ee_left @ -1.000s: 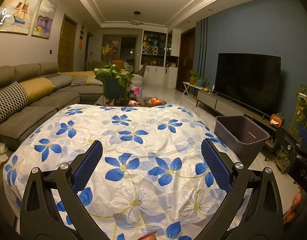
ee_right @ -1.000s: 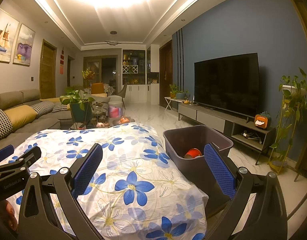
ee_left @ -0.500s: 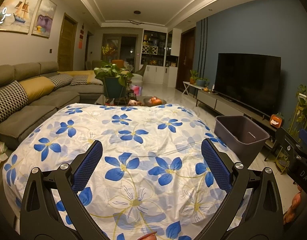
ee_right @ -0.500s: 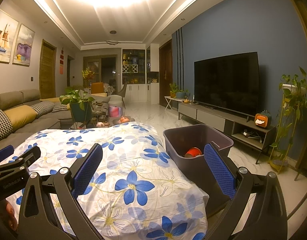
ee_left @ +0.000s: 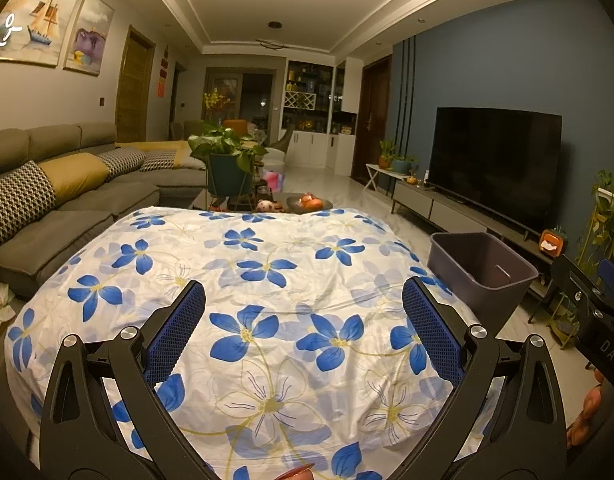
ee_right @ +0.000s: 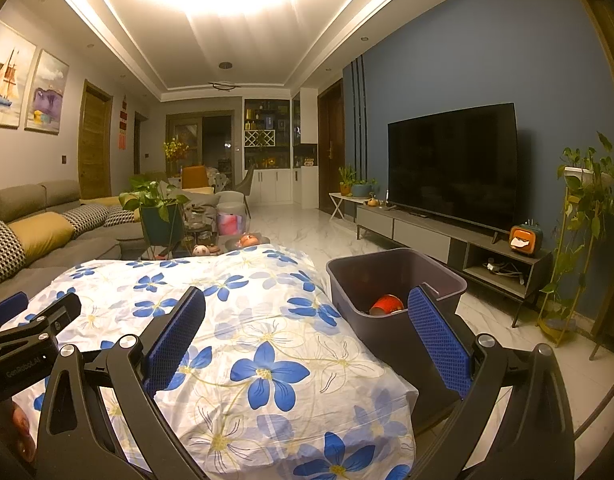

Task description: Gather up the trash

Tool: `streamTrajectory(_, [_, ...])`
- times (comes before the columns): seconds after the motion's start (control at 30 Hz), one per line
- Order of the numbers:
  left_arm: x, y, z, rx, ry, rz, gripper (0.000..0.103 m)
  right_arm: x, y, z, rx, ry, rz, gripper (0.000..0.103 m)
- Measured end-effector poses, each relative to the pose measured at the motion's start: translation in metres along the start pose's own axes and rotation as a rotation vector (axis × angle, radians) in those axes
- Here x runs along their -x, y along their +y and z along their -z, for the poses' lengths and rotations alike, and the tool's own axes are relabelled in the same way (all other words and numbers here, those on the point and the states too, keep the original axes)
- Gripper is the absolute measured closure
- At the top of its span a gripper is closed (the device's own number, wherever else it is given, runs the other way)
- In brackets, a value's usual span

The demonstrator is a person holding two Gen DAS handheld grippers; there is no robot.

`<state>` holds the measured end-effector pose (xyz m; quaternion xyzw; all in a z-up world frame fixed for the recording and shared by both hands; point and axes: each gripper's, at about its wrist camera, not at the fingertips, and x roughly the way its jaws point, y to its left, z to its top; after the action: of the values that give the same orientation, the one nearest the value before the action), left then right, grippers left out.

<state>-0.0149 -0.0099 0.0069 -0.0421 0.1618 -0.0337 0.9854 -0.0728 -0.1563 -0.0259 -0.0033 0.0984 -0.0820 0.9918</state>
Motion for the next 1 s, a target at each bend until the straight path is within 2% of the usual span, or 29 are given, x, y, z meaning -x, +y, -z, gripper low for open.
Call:
streamTrajectory(0.4, [0.001,-0.003,0.001,-0.018,-0.011,0.011,0.006,0.000,0.004,-0.003,-0.007,0.003,0.006,0.006])
streamTrajectory(0.47, [-0.001,-0.005,0.002,-0.032,-0.012,0.011,0.012,0.002,0.006,-0.004,-0.010,0.004,0.006,0.005])
streamTrajectory(0.57, [0.000,-0.007,0.003,-0.041,-0.009,0.027,0.014,0.002,0.009,-0.005,-0.009,0.003,0.007,0.005])
streamTrajectory(1.0, [-0.002,-0.006,0.002,-0.044,-0.005,0.041,0.014,0.000,0.016,-0.005,-0.019,0.003,0.012,0.005])
